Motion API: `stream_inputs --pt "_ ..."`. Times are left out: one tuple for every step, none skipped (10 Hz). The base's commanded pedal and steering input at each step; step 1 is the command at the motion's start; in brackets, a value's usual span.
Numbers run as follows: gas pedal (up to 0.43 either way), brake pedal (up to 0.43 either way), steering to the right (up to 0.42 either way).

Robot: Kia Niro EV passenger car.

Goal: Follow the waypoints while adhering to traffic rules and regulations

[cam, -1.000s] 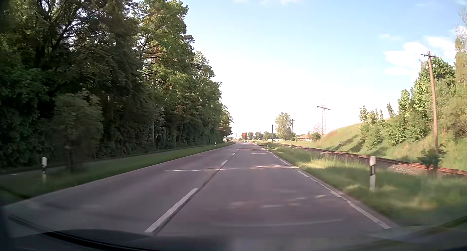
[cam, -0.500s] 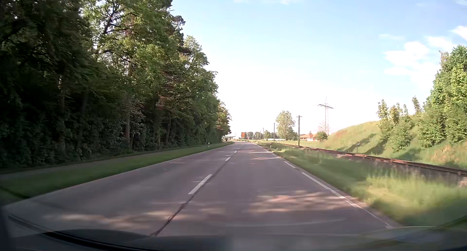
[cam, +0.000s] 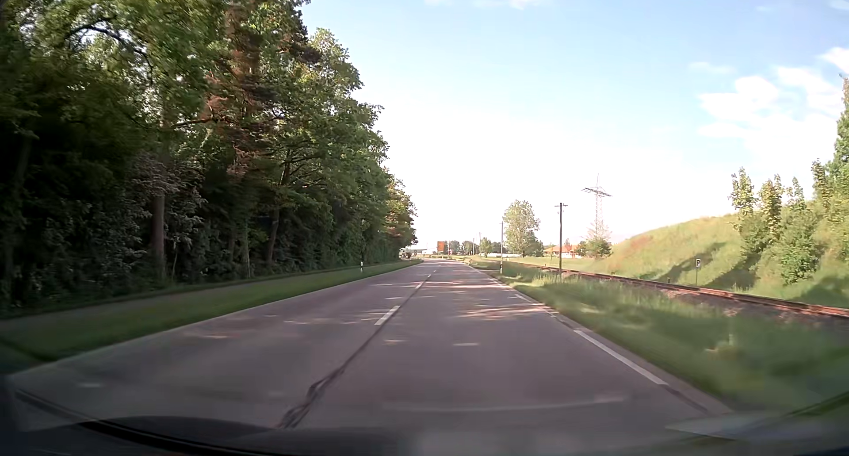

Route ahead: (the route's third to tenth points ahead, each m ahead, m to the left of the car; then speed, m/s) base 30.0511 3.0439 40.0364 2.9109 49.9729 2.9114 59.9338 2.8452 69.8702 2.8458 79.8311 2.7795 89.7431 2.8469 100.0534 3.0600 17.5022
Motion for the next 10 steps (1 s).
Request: stream_inputs --pt "0.138 0.000 0.003" --pt "0.130 0.000 0.003" --pt "0.130 0.000 0.003" --pt "0.130 0.000 0.003" --pt "0.130 0.000 0.003" --pt "0.130 0.000 0.003" --pt "0.130 0.000 0.003" --pt "0.130 0.000 0.002" --pt "0.130 0.000 0.001" --pt "0.130 0.000 0.001"
